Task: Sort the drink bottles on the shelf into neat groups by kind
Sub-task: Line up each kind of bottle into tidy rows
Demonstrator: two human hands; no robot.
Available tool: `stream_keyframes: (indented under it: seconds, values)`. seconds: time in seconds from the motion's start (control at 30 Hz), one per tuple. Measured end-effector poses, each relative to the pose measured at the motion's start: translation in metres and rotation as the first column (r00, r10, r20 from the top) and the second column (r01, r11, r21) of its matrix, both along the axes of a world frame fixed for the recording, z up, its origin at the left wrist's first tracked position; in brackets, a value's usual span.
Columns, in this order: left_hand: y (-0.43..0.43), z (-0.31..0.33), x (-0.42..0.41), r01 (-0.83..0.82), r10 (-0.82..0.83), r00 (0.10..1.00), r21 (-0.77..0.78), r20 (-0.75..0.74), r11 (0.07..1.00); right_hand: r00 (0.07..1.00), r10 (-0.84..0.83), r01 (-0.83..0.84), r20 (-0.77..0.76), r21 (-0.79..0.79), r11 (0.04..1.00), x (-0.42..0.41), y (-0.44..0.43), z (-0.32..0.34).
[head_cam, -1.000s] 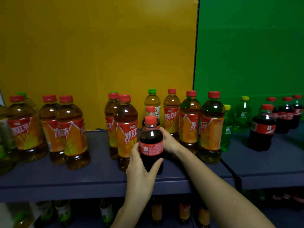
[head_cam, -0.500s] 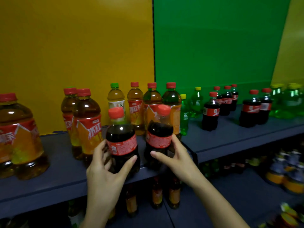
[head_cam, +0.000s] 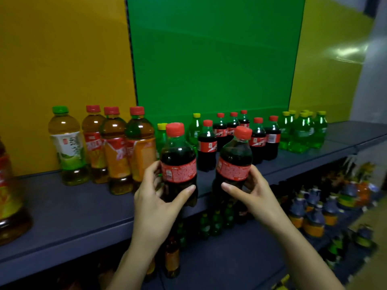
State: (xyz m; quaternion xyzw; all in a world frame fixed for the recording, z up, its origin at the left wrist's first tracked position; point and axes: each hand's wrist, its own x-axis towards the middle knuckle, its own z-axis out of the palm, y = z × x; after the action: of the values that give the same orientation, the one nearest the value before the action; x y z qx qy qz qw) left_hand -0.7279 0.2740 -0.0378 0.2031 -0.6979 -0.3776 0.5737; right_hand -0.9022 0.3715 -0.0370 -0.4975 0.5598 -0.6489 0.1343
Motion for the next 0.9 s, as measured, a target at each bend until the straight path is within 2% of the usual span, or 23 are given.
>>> stream_keyframes:
  seconds: [0.17,0.4,0.7,0.9]
  values:
    - [0.003,-0.006,-0.083,-0.065,0.065,0.998,-0.004,0.014,0.998,1.0,-0.002,0.002,-0.02,0.007,1.0,-0.078,-0.006,-0.001]
    - [-0.012,-0.015,-0.158,-0.256,0.257,0.964,-0.025,0.06,0.966,0.99,0.051,-0.044,-0.135,0.059,0.997,-0.152,-0.05,-0.003]
    - [-0.034,-0.027,-0.185,-0.451,0.456,0.877,-0.069,0.151,0.89,0.979,0.061,-0.036,-0.196,0.131,0.991,-0.177,-0.098,-0.017]
    - [-0.046,-0.022,-0.19,-0.474,0.476,0.852,-0.067,0.217,0.878,0.971,0.095,-0.059,-0.221,0.162,0.985,-0.18,-0.118,-0.014]
